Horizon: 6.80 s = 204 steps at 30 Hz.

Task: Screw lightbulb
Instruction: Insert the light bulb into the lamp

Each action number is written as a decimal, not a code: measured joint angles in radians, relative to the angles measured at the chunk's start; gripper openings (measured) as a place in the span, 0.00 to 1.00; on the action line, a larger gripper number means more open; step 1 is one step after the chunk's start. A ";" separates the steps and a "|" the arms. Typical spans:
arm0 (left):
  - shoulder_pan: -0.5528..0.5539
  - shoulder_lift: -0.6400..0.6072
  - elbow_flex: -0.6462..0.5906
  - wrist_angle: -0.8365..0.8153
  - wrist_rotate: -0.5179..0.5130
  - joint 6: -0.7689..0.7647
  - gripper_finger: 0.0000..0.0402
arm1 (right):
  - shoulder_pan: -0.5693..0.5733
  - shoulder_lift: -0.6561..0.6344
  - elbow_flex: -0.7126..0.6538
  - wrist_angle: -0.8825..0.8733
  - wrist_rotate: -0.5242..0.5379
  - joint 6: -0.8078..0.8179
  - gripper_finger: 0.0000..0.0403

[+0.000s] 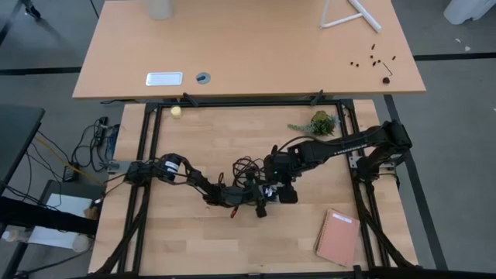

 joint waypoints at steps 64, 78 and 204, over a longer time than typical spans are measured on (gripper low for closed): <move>0.009 -0.003 0.027 -0.061 0.175 0.033 0.45 | 0.091 0.181 0.315 -0.306 0.023 -0.433 0.65; 0.008 -0.002 0.026 -0.062 0.162 0.014 0.45 | 0.058 0.243 0.309 -0.311 -0.007 -0.479 0.65; 0.008 -0.001 0.026 -0.070 0.116 -0.052 0.45 | 0.053 0.286 0.343 -0.312 0.126 0.408 0.97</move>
